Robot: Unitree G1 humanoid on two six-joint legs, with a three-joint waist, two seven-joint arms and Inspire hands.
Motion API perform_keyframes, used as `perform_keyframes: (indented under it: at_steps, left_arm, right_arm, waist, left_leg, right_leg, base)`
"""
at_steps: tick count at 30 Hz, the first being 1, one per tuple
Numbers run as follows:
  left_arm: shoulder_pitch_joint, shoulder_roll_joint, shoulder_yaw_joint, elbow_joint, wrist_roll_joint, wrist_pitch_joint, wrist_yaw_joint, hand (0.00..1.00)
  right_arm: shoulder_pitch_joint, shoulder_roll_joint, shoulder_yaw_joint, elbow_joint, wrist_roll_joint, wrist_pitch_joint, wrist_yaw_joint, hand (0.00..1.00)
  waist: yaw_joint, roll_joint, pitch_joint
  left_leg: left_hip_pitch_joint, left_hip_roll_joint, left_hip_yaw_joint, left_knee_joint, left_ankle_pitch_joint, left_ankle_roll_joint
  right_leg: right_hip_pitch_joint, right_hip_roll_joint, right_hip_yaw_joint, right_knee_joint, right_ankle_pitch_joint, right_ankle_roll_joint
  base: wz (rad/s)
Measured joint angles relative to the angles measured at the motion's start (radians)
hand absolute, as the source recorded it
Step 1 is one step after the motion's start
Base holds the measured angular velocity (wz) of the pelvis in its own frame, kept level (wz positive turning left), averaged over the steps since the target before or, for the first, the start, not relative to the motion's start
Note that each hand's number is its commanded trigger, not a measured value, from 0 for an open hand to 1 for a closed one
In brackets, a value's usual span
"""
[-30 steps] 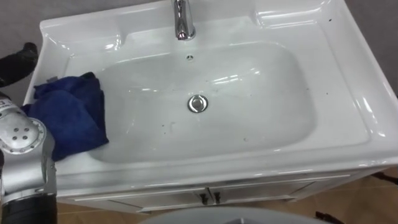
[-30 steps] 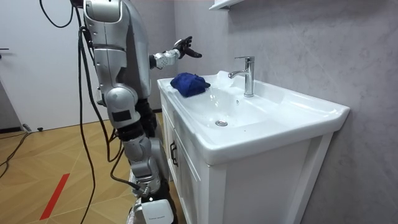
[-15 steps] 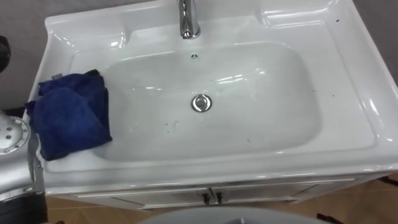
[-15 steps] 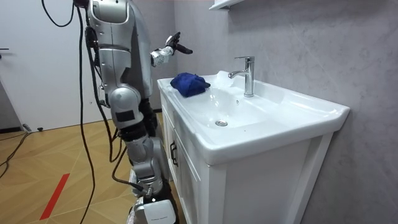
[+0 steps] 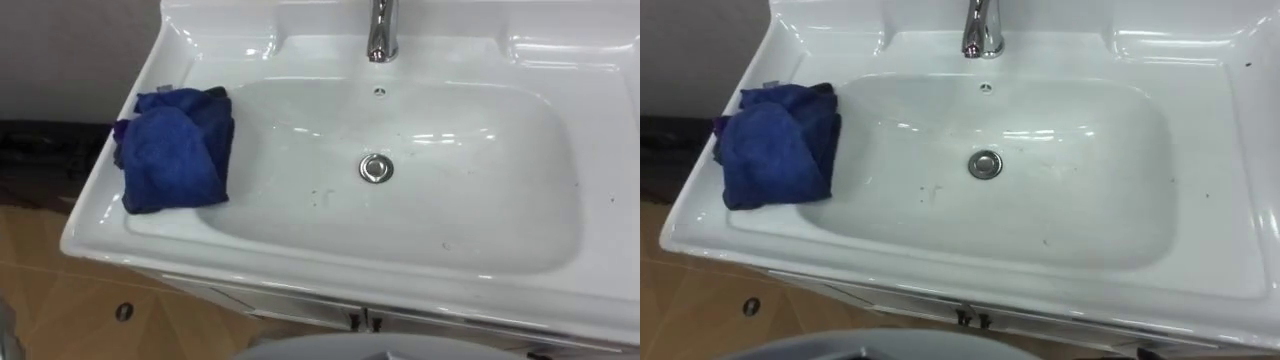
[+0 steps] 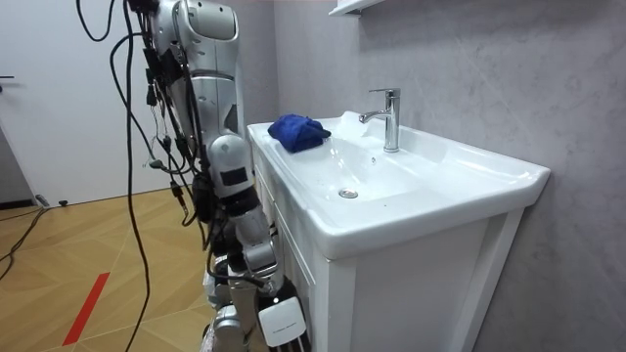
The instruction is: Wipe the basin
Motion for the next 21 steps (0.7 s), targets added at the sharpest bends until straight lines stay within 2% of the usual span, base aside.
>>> perform_keyframes:
  at_steps: [4, 5, 8, 9, 13, 17, 18, 21]
  left_arm:
    - [0.05, 0.0, -0.004, 0.159, -0.133, 0.007, -0.009, 0.0]
    - [0.053, -0.001, -0.006, 0.175, -0.143, 0.008, -0.013, 0.0]
    - [0.07, -0.007, -0.029, 0.334, -0.15, 0.007, -0.026, 0.0]
    - [0.079, -0.013, -0.052, 0.38, -0.173, 0.009, -0.03, 0.0]
    - [0.088, -0.055, -0.112, 0.534, -0.179, 0.01, -0.074, 0.0]
    - [0.11, -0.083, -0.172, 0.597, -0.173, 0.022, -0.098, 0.0]
    - [0.112, -0.095, -0.181, 0.608, -0.155, 0.026, -0.112, 0.0]
    - [0.111, -0.11, -0.213, 0.628, -0.136, 0.057, -0.149, 0.0]
  right_arm:
    - [-0.001, -0.006, 0.001, 0.006, 0.002, 0.009, 0.013, 0.0]
    - [-0.001, -0.006, 0.001, 0.009, 0.002, 0.009, 0.017, 0.0]
    - [0.0, -0.008, 0.002, 0.012, 0.004, 0.022, 0.027, 0.0]
    - [-0.001, -0.008, 0.007, 0.009, 0.003, 0.024, 0.034, 0.0]
    - [-0.004, -0.009, 0.007, 0.012, 0.01, 0.023, 0.061, 0.0]
    - [-0.013, -0.006, 0.018, 0.049, 0.017, 0.023, 0.096, 0.0]
    - [-0.013, -0.004, 0.018, 0.052, 0.018, 0.023, 0.103, 0.0]
    - [-0.019, 0.003, 0.018, 0.056, 0.018, 0.025, 0.108, 0.0]
  waist:
    - [-0.006, -0.006, 0.0026]
    - [-0.006, -0.016, 0.0018]
    - [-0.008, -0.02, 0.0001]
    - [-0.011, -0.018, -0.0018]
    - [-0.021, -0.022, 0.0014]
    - [-0.045, -0.033, 0.0019]
    - [-0.05, -0.039, 0.0023]
    - [-0.073, -0.055, 0.004]
  left_leg:
    - [-0.007, -0.004, -0.013, 0.0, 0.0, 0.006]
    - [-0.007, -0.004, -0.013, 0.0, 0.0, 0.007]
    - [-0.005, -0.004, -0.013, 0.0, 0.001, 0.008]
    - [-0.005, -0.004, -0.013, 0.001, 0.0, 0.009]
    - [-0.001, -0.004, -0.014, 0.003, -0.001, 0.011]
    - [0.009, -0.008, -0.016, 0.001, 0.0, 0.012]
    - [0.008, -0.011, -0.015, 0.0, 0.004, 0.019]
    - [0.008, -0.013, -0.013, -0.001, 0.006, 0.023]
  right_leg:
    - [0.0, -0.003, -0.011, 0.0, -0.001, 0.002]
    - [-0.001, -0.004, -0.013, 0.001, -0.001, 0.002]
    - [0.005, -0.004, -0.013, 0.0, -0.002, 0.003]
    - [0.007, -0.004, -0.013, 0.0, -0.002, 0.003]
    - [0.008, -0.01, -0.012, 0.001, -0.002, 0.003]
    - [0.021, -0.017, -0.02, 0.002, -0.014, 0.01]
    - [0.021, -0.019, -0.025, 0.003, -0.015, 0.011]
    - [0.024, -0.021, -0.03, 0.003, -0.016, 0.012]
  base:
    - [0.09]
    - [0.13]
    - [0.04]
    - [0.0]
    - [0.01]
    - [0.1]
    - [0.15]
    - [0.07]
